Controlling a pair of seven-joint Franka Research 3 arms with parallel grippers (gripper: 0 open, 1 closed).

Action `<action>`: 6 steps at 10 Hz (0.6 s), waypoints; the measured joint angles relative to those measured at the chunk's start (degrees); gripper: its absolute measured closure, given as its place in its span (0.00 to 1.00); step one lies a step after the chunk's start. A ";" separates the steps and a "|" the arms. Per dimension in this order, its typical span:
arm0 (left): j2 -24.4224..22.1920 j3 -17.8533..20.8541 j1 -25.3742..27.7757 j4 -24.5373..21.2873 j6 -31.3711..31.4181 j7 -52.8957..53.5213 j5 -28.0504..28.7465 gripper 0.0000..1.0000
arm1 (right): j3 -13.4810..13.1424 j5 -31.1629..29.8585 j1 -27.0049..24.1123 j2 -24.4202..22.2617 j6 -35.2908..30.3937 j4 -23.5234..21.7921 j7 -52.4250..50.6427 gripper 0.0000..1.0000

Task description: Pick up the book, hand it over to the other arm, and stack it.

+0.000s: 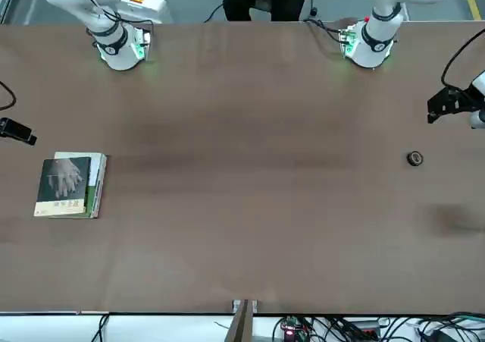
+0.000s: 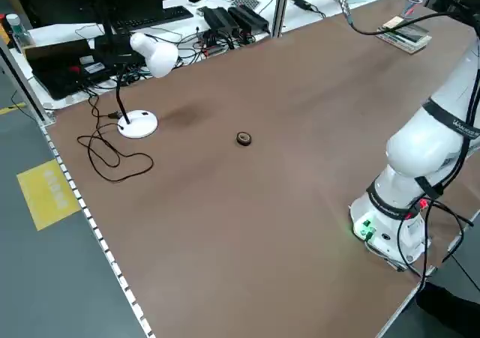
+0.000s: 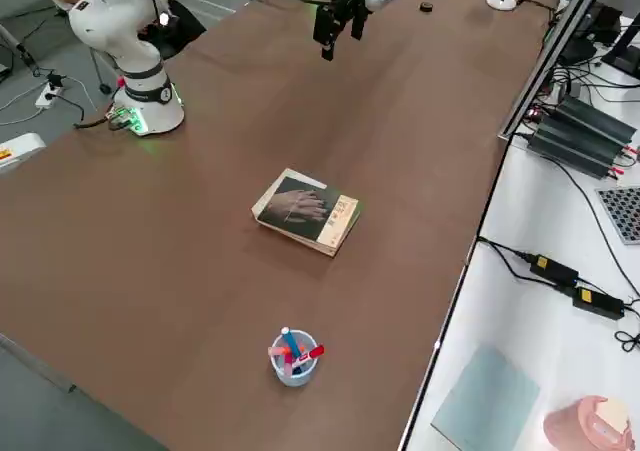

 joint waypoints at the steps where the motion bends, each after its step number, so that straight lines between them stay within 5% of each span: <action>1: 0.00 0.00 -0.01 0.00 0.00 -0.11 0.00 0.00 | 0.00 -0.02 -0.11 -0.01 0.00 -0.18 -0.11 0.00; 6: 0.00 -0.02 -0.04 0.01 0.00 -0.17 0.00 0.00 | 0.23 -0.23 -0.16 -0.03 0.11 -0.66 -0.25 0.00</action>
